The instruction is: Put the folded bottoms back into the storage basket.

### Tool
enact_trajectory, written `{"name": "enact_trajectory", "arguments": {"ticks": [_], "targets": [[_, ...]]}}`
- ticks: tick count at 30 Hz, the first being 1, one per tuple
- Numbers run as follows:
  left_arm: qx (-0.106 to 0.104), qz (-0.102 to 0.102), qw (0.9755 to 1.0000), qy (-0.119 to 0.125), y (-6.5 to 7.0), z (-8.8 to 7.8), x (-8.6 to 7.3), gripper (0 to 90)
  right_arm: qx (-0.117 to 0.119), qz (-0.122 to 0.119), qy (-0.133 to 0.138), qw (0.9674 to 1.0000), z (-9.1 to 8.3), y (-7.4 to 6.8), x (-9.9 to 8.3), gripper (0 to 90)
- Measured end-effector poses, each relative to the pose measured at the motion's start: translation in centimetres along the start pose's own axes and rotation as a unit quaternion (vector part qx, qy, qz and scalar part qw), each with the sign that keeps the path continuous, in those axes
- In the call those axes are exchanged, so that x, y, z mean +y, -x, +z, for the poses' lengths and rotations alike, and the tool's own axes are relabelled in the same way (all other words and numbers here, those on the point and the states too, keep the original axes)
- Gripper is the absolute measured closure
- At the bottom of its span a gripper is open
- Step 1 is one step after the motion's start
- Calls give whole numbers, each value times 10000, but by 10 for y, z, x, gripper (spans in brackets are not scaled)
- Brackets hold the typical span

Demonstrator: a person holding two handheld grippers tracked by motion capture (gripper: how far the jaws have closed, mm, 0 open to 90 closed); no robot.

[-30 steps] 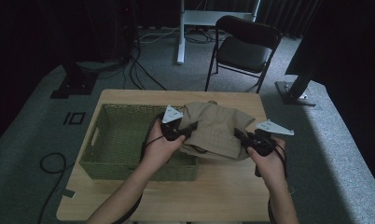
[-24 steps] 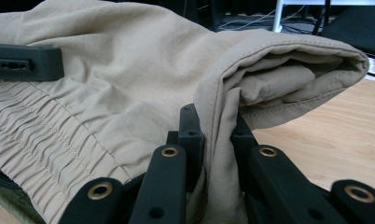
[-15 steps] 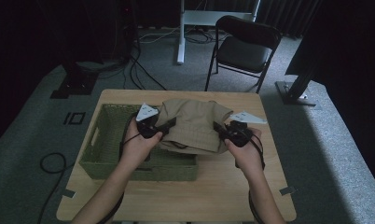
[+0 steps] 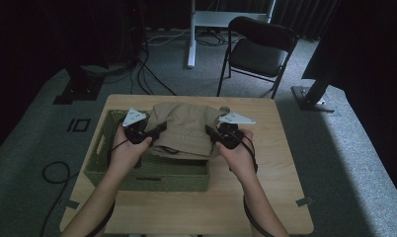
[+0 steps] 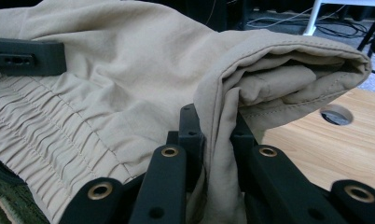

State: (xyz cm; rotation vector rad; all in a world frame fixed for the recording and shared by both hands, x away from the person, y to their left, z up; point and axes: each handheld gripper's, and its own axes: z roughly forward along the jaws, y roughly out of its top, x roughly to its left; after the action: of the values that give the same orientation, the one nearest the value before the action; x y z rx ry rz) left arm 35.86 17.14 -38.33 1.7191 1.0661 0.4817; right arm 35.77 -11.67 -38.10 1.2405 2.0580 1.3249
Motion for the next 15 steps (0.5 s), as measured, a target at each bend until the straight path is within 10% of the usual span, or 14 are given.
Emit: {"name": "enact_trajectory", "arguments": {"ticks": [15], "targets": [[397, -116, 9991, 37, -40, -7, -19, 733, 156, -57, -143, 9998, 43, -28, 1, 812]]}}
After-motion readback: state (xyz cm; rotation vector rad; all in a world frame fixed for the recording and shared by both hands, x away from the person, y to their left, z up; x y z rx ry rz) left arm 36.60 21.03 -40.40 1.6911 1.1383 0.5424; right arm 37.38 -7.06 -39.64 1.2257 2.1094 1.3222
